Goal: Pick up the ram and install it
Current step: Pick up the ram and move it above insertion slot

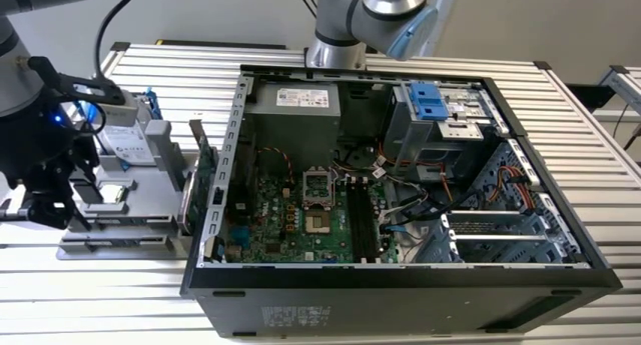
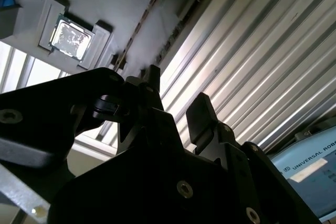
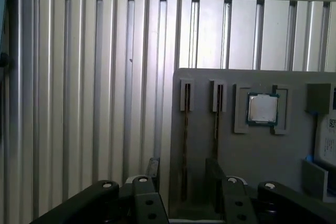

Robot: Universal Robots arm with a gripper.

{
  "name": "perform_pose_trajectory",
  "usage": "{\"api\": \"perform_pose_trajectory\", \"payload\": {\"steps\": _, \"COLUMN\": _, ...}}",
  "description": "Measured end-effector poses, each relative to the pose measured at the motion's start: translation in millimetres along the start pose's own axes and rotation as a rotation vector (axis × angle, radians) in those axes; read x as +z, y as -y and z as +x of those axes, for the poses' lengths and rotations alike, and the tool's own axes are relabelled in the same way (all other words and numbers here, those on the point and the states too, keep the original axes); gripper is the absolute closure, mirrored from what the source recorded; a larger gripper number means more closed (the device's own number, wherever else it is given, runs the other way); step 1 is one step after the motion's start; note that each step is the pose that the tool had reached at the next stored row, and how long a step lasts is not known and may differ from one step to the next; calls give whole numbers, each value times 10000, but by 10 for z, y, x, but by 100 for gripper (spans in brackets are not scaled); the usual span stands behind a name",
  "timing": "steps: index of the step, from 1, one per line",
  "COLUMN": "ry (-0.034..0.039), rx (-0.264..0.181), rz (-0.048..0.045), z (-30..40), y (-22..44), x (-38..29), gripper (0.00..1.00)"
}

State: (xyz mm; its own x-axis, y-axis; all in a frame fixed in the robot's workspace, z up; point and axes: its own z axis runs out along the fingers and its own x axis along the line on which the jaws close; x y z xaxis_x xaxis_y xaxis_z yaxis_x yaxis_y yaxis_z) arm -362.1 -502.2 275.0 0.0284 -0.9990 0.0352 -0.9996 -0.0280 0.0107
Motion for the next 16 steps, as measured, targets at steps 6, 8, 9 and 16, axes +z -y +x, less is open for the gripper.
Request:
{"api": "perform_pose_trajectory", "payload": {"steps": 6, "ry": 4, "rx": -1, "rz": -1, "z": -3, "y": 1, "x": 68, "gripper": 0}}
{"api": "perform_pose_trajectory", "payload": {"steps": 8, "ry": 4, "rx": -2, "rz": -1, "z": -4, "y": 1, "x": 90, "gripper": 0}}
{"api": "perform_pose_trajectory", "payload": {"steps": 9, "ry": 5, "rx": 0, "rz": 0, "z": -5, "y": 1, "x": 102, "gripper": 0}}
{"api": "perform_pose_trajectory", "payload": {"steps": 16, "ry": 5, "rx": -36, "rz": 1, "z": -10, "y": 2, "x": 204, "gripper": 0}}
